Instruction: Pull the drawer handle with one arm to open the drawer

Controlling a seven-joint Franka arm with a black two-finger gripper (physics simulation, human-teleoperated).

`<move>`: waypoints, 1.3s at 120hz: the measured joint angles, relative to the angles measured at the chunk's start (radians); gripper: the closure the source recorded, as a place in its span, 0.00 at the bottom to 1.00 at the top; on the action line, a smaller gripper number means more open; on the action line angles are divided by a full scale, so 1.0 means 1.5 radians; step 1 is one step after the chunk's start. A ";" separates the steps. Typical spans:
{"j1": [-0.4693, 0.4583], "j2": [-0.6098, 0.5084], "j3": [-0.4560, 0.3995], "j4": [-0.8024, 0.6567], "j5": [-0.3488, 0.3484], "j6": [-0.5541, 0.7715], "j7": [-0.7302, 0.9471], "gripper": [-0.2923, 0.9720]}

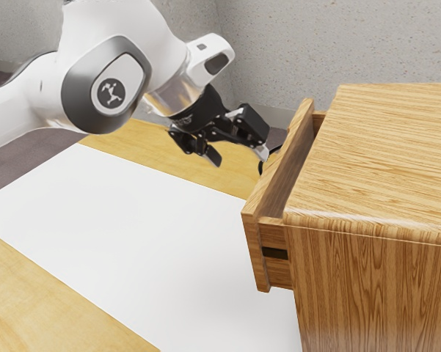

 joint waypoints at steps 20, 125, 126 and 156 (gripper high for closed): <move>0.003 -0.003 0.002 -0.013 -0.001 0.004 -0.001 0.23; 0.007 -0.081 0.080 -0.078 0.016 0.002 -0.001 0.23; 0.007 -0.081 0.079 -0.078 0.016 0.002 -0.001 0.23; 0.005 -0.072 0.058 -0.081 0.019 0.007 -0.001 0.23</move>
